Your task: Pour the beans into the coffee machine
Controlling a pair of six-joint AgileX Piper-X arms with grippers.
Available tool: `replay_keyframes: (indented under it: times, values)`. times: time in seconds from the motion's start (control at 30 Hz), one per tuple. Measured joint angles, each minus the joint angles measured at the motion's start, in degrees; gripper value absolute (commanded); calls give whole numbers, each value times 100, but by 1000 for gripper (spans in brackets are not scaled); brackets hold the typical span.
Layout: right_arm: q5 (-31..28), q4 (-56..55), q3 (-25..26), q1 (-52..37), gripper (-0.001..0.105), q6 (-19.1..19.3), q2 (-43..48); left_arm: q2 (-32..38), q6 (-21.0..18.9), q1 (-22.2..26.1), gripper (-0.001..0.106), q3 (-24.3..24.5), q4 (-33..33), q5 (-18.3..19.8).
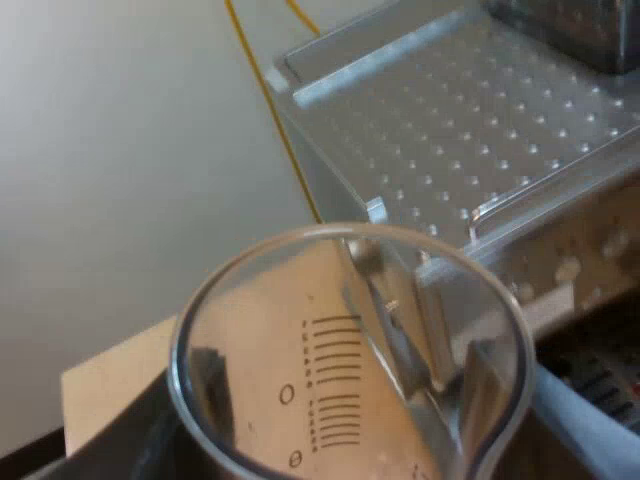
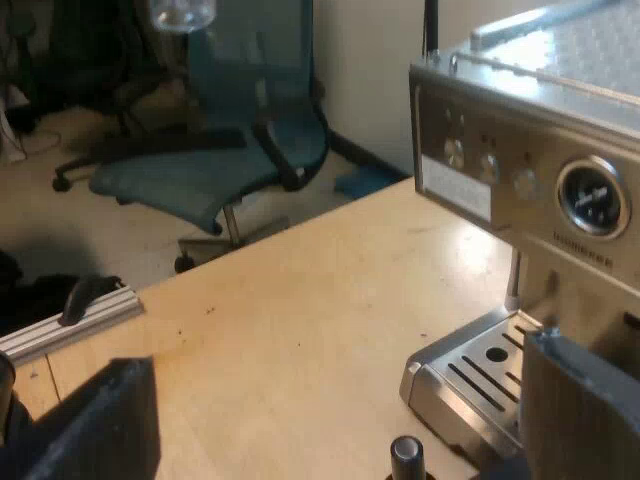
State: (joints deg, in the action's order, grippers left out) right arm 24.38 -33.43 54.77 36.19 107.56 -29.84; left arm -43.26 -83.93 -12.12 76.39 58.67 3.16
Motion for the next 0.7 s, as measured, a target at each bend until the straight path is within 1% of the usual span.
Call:
replay_keyframes:
  times: [0.07, 0.17, 0.3, 0.37, 0.43, 0.47, 0.53, 0.6, 0.63, 0.7]
  values:
    - [0, -16, -10, 0, 79, 0, 0, 146, -43, 11, 21, -223, -19, 12]
    - [37, -5, -135, 0, 79, 0, 0, 598, -256, 11, 21, -938, -237, 15]
    - [52, -24, -552, 0, 79, 0, 0, 980, -387, 11, 21, -1779, -495, 21]
    - [52, -6, -738, 0, 79, 0, 0, 1053, -424, 11, 21, -2084, -619, 21]
    - [52, 86, -939, 0, 79, 0, 0, 1088, -550, 11, 21, -2408, -759, 21]
    - [52, 104, -992, 0, 79, 0, 0, 1089, -601, 11, 21, -2497, -809, 21]
    - [52, 271, -1174, 0, 79, -4, 0, 1093, -791, 11, 21, -2869, -1155, 37]
    - [52, 389, -1252, 0, 79, -4, -15, 1093, -940, 11, 21, -3070, -1369, 55]
    - [52, 389, -1263, 0, 79, -4, -15, 1093, -954, 11, 21, -3070, -1396, 52]
    - [52, 659, -1467, 0, 79, -4, -108, 1093, -1124, 11, 21, -3478, -1938, 63]
